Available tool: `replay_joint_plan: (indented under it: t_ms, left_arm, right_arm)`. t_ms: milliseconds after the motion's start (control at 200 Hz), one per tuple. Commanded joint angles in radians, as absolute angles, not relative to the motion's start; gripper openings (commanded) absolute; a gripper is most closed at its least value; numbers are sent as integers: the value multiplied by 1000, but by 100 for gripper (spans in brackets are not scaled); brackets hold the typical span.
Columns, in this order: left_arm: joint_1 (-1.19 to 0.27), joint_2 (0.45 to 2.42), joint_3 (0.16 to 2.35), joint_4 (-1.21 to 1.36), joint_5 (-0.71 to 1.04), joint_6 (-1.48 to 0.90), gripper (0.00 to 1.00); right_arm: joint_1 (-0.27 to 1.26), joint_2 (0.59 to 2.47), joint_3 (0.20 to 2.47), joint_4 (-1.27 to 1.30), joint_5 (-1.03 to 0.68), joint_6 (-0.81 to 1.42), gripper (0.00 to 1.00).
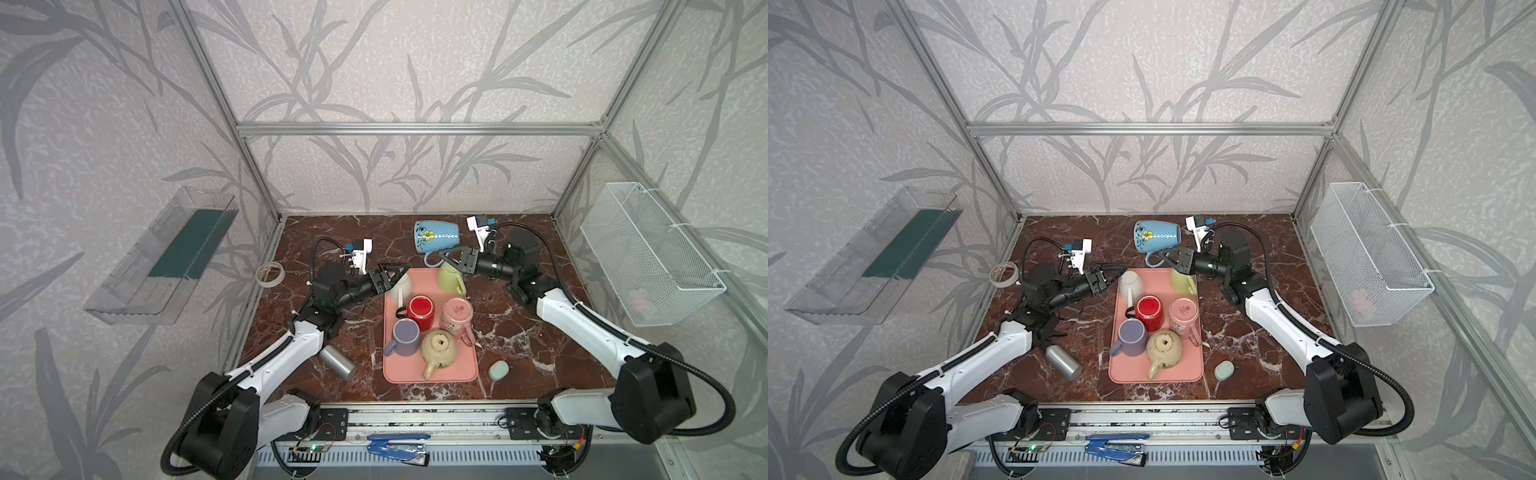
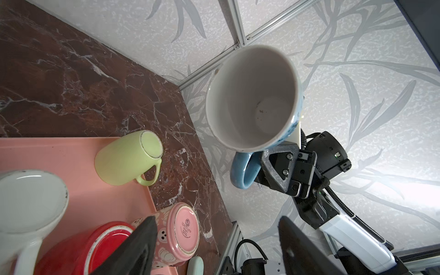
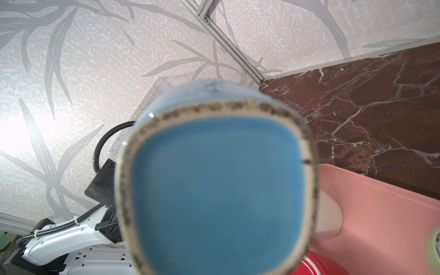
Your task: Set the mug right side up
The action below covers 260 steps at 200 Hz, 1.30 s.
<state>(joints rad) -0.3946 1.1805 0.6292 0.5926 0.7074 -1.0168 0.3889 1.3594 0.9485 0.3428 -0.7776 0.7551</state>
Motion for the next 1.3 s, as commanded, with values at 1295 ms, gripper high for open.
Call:
replay_joint_plan:
  t_ms: [1295]
  left_arm:
    - [-480,1375,851,713,805,-1029,46]
  right_arm:
    - [414,1456,915,824,-986,1002,0]
